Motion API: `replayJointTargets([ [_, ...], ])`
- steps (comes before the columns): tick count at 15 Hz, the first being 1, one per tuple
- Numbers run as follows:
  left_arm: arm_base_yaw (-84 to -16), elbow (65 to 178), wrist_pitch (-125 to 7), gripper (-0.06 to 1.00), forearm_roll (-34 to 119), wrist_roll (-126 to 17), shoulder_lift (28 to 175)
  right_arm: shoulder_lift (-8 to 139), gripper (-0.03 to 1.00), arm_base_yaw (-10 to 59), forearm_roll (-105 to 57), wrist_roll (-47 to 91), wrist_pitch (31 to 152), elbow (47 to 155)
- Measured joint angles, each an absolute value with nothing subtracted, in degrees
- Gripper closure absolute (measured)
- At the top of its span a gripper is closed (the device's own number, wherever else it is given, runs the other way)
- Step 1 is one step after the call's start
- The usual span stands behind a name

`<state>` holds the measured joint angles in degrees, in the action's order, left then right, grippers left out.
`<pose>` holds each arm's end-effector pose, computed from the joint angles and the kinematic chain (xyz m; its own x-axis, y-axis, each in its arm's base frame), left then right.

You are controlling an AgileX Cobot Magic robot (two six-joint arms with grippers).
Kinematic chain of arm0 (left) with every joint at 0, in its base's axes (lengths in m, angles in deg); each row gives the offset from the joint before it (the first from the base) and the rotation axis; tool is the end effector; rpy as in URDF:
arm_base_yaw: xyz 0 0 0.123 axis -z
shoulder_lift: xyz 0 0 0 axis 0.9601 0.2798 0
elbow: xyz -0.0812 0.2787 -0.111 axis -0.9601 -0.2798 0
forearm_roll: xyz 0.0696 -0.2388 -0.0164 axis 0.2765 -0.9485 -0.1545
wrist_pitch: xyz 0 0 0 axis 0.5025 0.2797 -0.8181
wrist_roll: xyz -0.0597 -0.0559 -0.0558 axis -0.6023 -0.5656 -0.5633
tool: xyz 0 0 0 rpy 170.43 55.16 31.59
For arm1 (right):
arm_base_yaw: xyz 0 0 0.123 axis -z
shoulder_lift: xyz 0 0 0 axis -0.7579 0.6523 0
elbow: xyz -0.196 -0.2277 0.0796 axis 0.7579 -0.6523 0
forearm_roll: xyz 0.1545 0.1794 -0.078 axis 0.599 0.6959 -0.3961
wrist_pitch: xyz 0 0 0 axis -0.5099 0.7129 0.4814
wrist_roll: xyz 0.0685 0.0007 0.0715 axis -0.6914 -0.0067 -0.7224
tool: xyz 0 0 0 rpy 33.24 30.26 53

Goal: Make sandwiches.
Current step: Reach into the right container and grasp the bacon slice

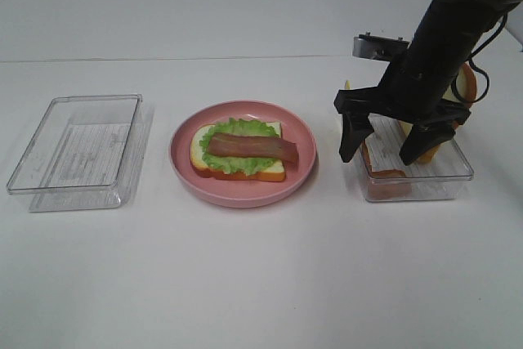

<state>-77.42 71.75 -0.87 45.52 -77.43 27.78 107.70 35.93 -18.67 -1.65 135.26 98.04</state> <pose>-0.0296 -0.0176 0.2773 -0.4336 0.0789 -0.8976 0.1264 0.9916 0.0262 0.3809 0.1085 0.1713 -0.9948 -0.0842 -0.0565 -0.0934 0.9776 0.1887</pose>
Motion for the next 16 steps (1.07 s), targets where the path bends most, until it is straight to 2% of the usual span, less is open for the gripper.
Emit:
replayJointTargets([
  [3, -77.4, 71.7, -0.9, -0.05, 45.5, -77.4, 27.8, 107.7, 0.27, 35.9, -18.8, -1.7, 134.9, 98.0],
  [12, -77.4, 71.7, -0.9, -0.05, 45.5, -77.4, 27.8, 108.0, 0.5, 35.9, -18.3, -1.7, 134.9, 98.0],
  [14, -77.4, 71.7, -0.9, -0.05, 45.5, -77.4, 27.8, 108.0, 0.62, 35.9, -17.8, -1.7, 135.1, 98.0],
  [15, -77.4, 71.7, -0.9, -0.05, 45.5, -77.4, 27.8, 108.0, 0.77, 35.9, -17.5, -1.7, 135.5, 98.0],
  [16, -77.4, 71.7, -0.9, -0.05, 45.5, -77.4, 27.8, 108.0, 0.86, 35.9, -17.2, -1.7, 135.5, 98.0],
])
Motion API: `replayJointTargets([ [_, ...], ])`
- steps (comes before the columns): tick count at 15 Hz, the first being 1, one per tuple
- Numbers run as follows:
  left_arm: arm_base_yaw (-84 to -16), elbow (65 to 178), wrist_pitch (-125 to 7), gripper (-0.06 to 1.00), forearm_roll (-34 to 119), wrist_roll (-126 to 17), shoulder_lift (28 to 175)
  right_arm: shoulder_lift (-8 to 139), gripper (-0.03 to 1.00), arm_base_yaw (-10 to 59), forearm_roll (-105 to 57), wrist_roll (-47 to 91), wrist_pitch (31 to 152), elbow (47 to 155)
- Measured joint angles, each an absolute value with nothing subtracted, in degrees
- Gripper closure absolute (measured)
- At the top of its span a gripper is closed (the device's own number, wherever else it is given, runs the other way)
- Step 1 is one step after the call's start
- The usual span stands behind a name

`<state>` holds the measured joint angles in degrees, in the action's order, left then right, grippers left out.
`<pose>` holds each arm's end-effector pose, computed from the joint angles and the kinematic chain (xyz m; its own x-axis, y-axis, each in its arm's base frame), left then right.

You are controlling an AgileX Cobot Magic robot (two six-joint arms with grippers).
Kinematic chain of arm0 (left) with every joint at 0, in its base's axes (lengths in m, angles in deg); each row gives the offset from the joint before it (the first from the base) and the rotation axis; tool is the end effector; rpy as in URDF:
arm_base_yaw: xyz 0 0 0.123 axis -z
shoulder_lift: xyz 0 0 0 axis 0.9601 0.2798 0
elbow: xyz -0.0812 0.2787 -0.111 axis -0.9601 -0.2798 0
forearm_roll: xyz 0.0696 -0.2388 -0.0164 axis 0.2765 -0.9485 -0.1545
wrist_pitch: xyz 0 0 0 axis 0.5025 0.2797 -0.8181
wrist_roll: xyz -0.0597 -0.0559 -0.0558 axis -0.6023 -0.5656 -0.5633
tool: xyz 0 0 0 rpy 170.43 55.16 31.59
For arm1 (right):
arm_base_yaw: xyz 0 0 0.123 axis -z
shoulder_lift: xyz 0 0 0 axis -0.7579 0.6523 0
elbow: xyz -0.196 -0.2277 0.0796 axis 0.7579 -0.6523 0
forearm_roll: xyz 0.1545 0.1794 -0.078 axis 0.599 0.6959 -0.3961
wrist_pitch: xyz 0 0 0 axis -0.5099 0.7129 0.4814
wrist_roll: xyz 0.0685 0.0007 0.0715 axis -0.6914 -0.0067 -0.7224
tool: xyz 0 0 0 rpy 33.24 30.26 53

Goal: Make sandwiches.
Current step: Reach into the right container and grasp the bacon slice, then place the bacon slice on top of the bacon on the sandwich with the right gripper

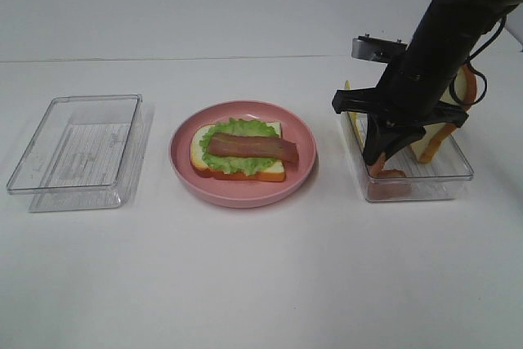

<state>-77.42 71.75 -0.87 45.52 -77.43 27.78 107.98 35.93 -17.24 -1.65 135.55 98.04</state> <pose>-0.0296 -0.0176 0.2773 -0.4336 0.0789 -0.8976 0.1264 0.9916 0.0262 0.3804 0.1105 0.1697 -0.9966 -0.0706 -0.0435 -0.0782 0.9749 0.2082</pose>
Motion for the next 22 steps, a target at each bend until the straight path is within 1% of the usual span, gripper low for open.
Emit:
replayJointTargets([
  [1, -77.4, 71.7, -0.9, -0.05, 45.5, -77.4, 27.8, 108.0, 0.95, 35.9, -17.1, -1.7, 135.5, 98.0],
  [5, -77.4, 71.7, -0.9, -0.05, 45.5, -77.4, 27.8, 108.0, 0.95, 35.9, -15.0, -1.7, 136.3, 98.0],
  [8, -77.4, 71.7, -0.9, -0.05, 45.5, -77.4, 27.8, 108.0, 0.95, 35.9, -14.7, -1.7, 140.2, 100.3],
  [11, -77.4, 71.7, -0.9, -0.05, 45.5, -77.4, 27.8, 107.8, 0.95, 35.9, -14.8, -3.0, 146.0, 106.1],
  [12, -77.4, 71.7, -0.9, -0.05, 45.5, -77.5, 27.8, 107.7, 0.95, 35.9, -15.5, -4.9, 150.4, 111.0],
  [15, -77.4, 71.7, -0.9, -0.05, 45.5, -77.5, 27.8, 107.7, 0.95, 35.5, -16.1, -6.0, 151.5, 118.1],
  [17, -77.4, 71.7, -0.9, -0.05, 45.5, -77.5, 27.8, 107.5, 0.95, 33.2, -16.3, -7.9, 151.5, 122.7],
  [21, -77.4, 71.7, -0.9, -0.05, 45.5, -77.5, 27.8, 107.0, 0.95, 23.6, -16.3, -10.5, 151.6, 127.8],
  [22, -77.4, 71.7, -0.9, -0.05, 45.5, -77.5, 27.8, 107.0, 0.95, 22.5, -16.3, -11.0, 151.6, 127.8],
])
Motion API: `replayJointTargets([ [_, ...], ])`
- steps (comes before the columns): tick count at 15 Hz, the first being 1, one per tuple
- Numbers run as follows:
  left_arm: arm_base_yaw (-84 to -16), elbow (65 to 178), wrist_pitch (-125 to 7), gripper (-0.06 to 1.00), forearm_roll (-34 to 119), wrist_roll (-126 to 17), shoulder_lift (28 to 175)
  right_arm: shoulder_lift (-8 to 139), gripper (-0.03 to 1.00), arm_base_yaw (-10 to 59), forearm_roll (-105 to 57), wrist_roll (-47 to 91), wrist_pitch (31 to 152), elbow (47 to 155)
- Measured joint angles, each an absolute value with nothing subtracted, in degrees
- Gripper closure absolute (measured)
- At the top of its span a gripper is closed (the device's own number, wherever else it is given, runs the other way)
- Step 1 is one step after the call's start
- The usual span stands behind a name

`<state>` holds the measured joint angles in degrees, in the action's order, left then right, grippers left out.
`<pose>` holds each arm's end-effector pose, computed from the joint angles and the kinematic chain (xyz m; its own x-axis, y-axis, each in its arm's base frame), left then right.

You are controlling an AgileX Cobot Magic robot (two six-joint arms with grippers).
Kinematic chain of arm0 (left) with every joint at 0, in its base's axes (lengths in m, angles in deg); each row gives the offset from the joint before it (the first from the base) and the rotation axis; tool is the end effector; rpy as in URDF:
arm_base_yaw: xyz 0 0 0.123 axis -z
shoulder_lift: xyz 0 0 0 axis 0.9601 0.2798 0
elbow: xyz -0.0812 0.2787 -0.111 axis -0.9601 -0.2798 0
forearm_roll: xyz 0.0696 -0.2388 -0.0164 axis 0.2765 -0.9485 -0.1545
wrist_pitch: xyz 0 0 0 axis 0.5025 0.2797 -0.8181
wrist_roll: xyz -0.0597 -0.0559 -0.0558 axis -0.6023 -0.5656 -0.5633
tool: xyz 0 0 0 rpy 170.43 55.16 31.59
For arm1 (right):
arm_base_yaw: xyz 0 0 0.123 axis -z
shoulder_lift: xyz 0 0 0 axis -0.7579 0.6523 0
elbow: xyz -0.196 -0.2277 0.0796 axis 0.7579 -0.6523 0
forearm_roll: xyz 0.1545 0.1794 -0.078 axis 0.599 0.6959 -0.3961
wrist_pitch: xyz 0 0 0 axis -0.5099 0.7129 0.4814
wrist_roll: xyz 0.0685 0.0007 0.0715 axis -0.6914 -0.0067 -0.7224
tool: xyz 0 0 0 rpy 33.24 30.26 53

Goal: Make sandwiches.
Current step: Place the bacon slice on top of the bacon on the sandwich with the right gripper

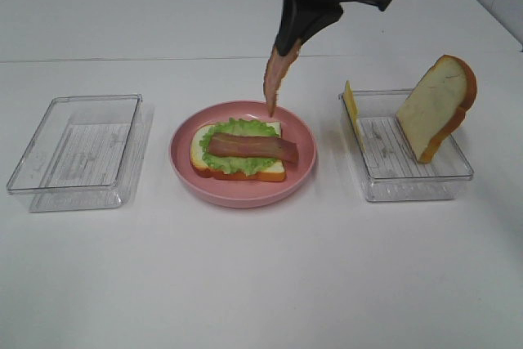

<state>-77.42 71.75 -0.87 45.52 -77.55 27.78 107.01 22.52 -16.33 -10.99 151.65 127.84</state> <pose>-0.0296 -0.0176 0.2773 -0.4339 0.0769 -0.8977 0.1255 0.9918 0.0243 0.3855 0.2217 0.3075 -0.9501 -0.1871 -0.2494 -0.2618 0.9133 0.3120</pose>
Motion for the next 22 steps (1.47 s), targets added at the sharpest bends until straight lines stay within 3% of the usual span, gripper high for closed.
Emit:
replayJointTargets([
  [5, -77.4, 71.7, -0.9, -0.05, 45.5, -77.5, 27.8, 108.2, 0.95, 15.7, -13.7, -12.8, 148.8, 128.0],
  [22, -77.4, 71.7, -0.9, -0.05, 45.6, -77.5, 27.8, 120.1, 0.95, 15.6, -2.6, -6.6, 137.3, 128.0],
])
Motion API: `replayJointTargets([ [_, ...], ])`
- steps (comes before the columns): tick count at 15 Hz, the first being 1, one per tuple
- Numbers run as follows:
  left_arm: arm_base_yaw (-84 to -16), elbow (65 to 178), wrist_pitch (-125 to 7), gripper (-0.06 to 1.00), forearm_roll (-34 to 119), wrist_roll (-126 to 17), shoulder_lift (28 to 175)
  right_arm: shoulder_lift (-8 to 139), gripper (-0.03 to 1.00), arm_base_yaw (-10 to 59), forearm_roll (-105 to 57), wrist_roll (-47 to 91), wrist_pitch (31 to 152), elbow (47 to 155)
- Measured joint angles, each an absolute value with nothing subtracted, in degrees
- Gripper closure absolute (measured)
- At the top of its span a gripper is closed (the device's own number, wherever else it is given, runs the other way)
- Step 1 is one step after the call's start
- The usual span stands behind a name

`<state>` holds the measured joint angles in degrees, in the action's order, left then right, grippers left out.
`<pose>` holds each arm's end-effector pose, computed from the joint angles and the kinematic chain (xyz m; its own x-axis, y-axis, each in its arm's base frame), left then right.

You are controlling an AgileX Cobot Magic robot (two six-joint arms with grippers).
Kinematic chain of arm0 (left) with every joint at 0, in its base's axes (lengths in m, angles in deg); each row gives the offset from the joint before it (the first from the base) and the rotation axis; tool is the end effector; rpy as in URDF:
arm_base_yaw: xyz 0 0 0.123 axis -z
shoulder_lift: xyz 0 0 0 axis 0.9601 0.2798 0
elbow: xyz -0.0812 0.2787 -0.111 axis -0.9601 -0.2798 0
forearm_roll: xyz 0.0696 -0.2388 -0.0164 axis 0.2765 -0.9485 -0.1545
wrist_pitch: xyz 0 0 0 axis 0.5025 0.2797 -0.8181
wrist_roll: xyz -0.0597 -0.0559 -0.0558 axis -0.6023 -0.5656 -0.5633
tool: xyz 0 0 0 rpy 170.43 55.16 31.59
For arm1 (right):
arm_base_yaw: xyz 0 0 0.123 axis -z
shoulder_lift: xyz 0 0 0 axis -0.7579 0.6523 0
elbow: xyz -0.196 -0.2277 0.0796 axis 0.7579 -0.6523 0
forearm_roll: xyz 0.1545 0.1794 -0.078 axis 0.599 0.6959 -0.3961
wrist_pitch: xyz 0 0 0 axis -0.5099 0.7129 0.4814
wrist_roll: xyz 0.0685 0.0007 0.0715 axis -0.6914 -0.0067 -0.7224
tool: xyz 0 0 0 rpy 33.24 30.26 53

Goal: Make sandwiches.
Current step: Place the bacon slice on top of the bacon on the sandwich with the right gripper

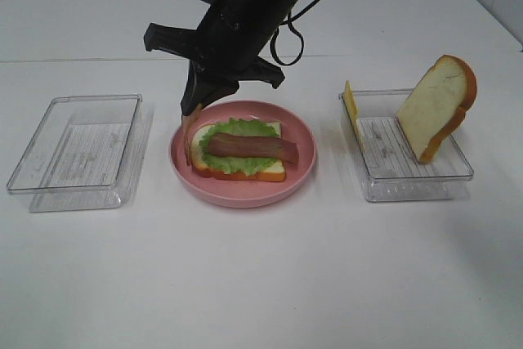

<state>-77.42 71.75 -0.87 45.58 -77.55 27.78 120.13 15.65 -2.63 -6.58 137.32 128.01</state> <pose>-0.0296 -0.0175 0.2773 -0.4340 0.0774 -0.8976 0.1249 0.9919 0.0251 0.3952 0.3100 0.2146 -0.9553 -0.1989 -0.2186 -0.2839 0.8235 0.4912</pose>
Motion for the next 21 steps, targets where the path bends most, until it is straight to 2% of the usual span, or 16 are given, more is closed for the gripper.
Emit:
replayJointTargets([
  [10, -77.4, 71.7, -0.9, -0.05, 45.6, -77.5, 27.8, 121.1, 0.95, 15.6, -14.2, -5.2, 138.1, 128.0],
  [21, -77.4, 71.7, -0.9, -0.05, 45.6, -77.5, 27.8, 121.1, 0.95, 15.6, -28.9, -9.9, 138.7, 128.0],
])
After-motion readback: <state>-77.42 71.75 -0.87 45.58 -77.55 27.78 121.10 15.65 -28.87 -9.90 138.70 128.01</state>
